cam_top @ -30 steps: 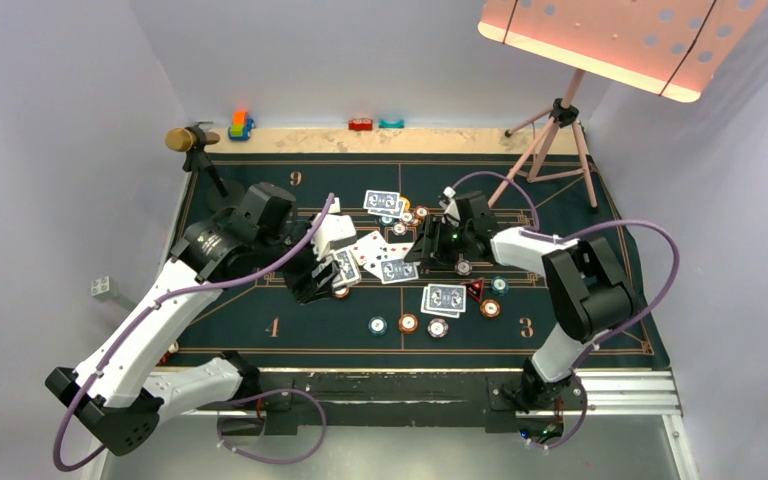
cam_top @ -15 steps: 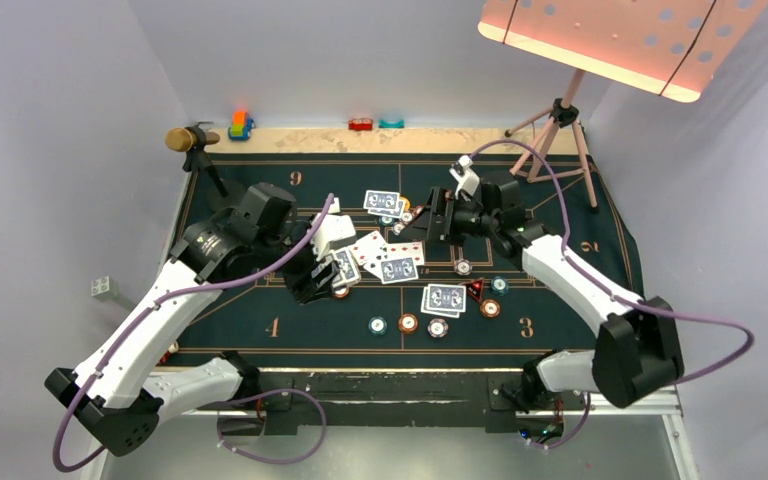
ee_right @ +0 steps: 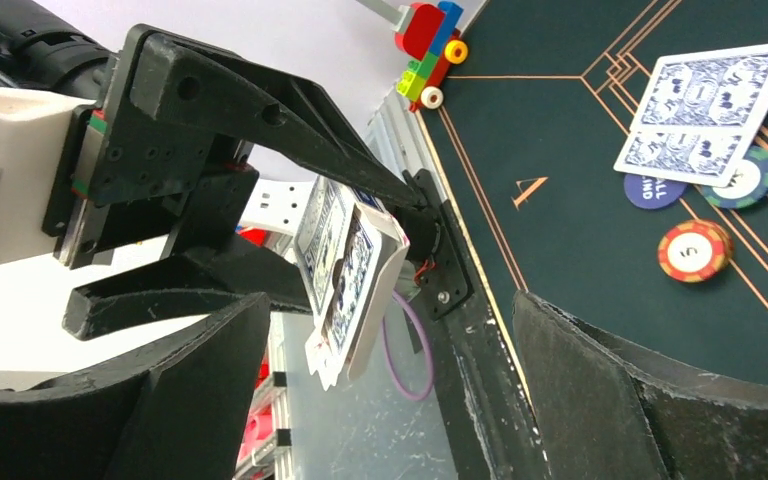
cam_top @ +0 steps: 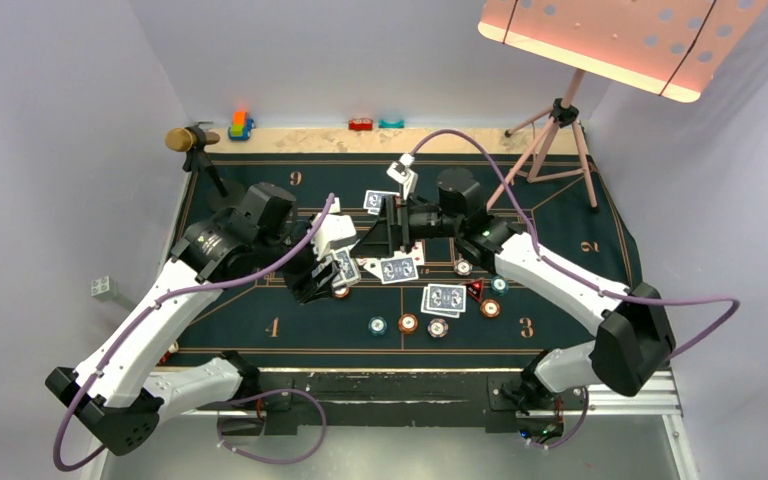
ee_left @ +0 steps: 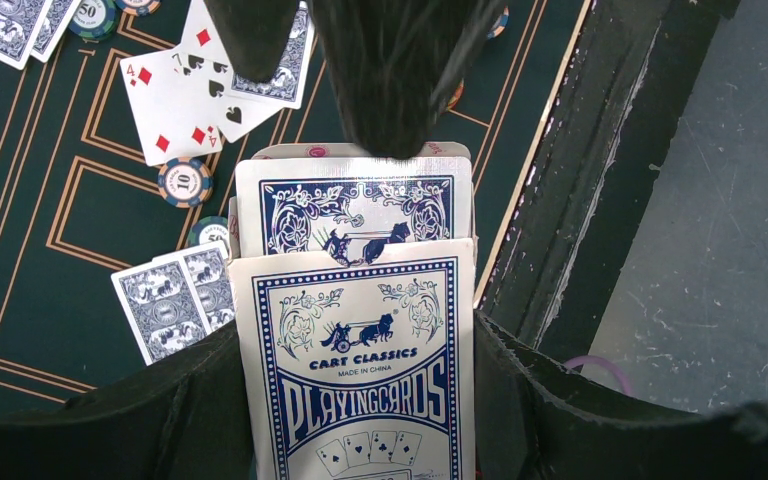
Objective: Distribute texas hold em gaming equipment
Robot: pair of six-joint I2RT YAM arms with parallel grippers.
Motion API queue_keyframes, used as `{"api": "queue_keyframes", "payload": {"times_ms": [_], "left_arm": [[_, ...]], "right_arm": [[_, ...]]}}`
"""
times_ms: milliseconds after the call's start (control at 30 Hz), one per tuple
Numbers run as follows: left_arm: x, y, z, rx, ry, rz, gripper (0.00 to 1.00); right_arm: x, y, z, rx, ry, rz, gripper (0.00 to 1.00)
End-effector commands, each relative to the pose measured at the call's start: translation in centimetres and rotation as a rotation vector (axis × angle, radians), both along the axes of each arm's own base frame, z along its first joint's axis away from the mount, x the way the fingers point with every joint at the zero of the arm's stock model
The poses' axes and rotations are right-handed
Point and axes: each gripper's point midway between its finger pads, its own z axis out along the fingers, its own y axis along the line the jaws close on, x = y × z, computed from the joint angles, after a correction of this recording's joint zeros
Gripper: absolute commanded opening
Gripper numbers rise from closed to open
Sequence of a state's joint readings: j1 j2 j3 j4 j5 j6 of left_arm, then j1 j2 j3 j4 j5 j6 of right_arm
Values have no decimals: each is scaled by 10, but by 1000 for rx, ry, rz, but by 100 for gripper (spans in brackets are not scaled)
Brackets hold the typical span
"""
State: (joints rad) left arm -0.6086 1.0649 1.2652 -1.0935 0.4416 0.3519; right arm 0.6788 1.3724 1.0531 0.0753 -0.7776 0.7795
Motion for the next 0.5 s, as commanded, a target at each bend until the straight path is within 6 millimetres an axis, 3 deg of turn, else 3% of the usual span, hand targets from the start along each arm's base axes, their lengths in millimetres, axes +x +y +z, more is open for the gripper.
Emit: {"api": "queue_keyframes", "payload": {"times_ms": [0, 333, 467], "left_arm": [[5, -4, 8, -27, -30, -6, 0], [5, -4, 12, -32, -38, -5, 0], [4, -4, 13, -33, -39, -5, 0]], "right_arm": [[-8, 19, 13, 76, -41, 55, 96], [-14, 37, -9, 74, 37, 80, 98], [-16, 37, -27, 51, 85, 89, 85]]}}
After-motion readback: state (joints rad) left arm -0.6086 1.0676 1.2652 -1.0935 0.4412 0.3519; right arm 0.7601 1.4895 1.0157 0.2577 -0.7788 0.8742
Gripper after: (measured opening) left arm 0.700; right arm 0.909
